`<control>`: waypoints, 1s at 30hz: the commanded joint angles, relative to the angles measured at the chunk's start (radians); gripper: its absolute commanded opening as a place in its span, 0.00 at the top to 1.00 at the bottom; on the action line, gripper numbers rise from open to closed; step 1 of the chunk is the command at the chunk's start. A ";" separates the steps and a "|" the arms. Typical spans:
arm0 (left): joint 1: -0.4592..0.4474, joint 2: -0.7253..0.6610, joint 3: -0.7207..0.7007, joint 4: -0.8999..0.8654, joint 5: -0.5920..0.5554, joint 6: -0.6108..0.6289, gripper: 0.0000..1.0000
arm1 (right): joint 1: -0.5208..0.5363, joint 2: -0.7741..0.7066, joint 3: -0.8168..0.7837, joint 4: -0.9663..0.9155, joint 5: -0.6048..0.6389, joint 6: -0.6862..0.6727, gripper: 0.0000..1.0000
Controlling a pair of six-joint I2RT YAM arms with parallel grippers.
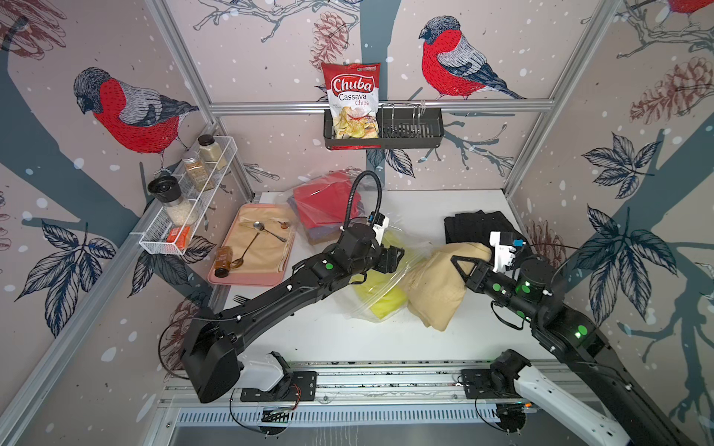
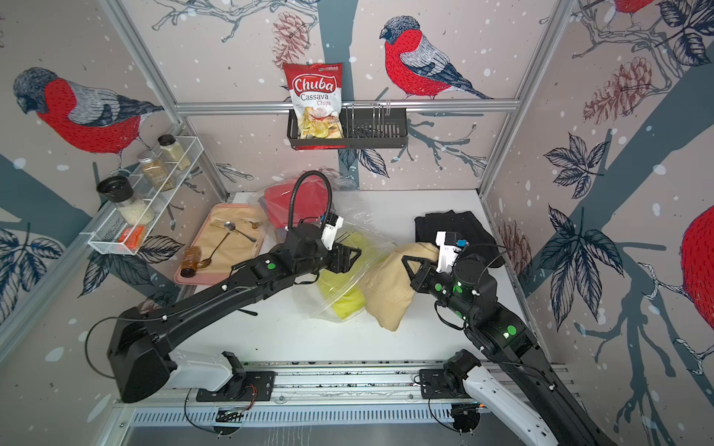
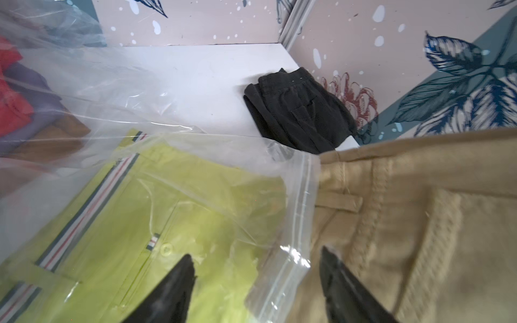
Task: Take the trousers out of the vacuum bag
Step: Take out the trousers from the vacuum bag.
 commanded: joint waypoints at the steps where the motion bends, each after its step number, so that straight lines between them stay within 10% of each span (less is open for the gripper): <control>1: -0.008 -0.072 -0.059 0.091 0.087 -0.003 0.45 | -0.019 0.018 0.051 0.076 0.060 -0.025 1.00; 12: -0.175 -0.089 -0.177 0.212 0.101 -0.077 1.00 | -0.104 0.115 0.338 -0.006 0.087 -0.122 1.00; 30: -0.216 0.337 -0.110 0.844 0.190 -0.348 1.00 | -0.368 0.235 0.380 0.140 -0.190 -0.093 1.00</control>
